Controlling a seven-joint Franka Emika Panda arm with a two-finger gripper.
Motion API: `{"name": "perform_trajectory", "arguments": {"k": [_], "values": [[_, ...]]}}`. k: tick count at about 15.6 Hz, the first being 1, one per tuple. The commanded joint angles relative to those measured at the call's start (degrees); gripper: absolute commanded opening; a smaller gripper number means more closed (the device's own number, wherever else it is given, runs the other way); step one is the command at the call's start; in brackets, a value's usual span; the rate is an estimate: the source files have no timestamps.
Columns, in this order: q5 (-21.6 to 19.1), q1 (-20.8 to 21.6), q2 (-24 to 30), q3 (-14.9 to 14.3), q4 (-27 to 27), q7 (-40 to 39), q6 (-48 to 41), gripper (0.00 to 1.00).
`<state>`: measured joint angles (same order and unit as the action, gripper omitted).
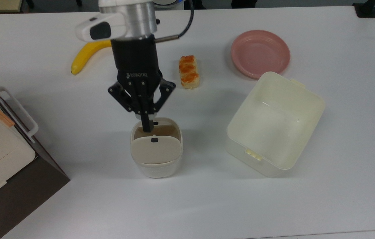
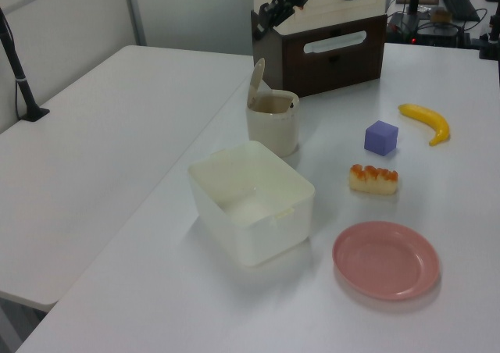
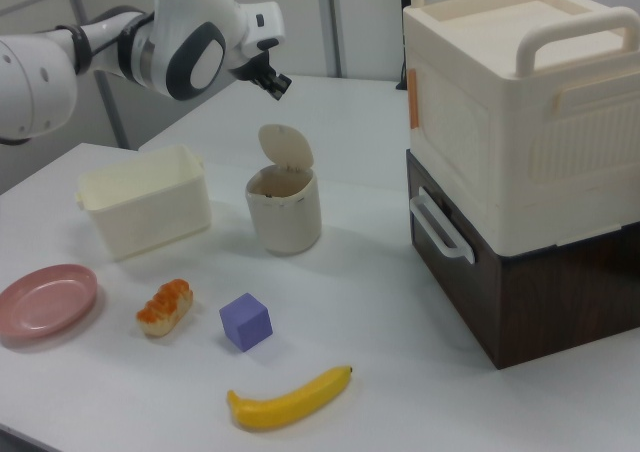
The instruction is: Close the trash can
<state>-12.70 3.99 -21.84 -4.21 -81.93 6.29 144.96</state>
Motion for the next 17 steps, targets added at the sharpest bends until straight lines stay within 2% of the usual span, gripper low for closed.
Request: {"name": "perform_trajectory", "arguments": {"k": [1,17], "values": [[0.31,1.01,-3.39,0.52,3.97,2.41,1.73,0.00],[6.72,1.54,-2.77,-0.01,-4.37,2.06,1.99,0.00]]}}
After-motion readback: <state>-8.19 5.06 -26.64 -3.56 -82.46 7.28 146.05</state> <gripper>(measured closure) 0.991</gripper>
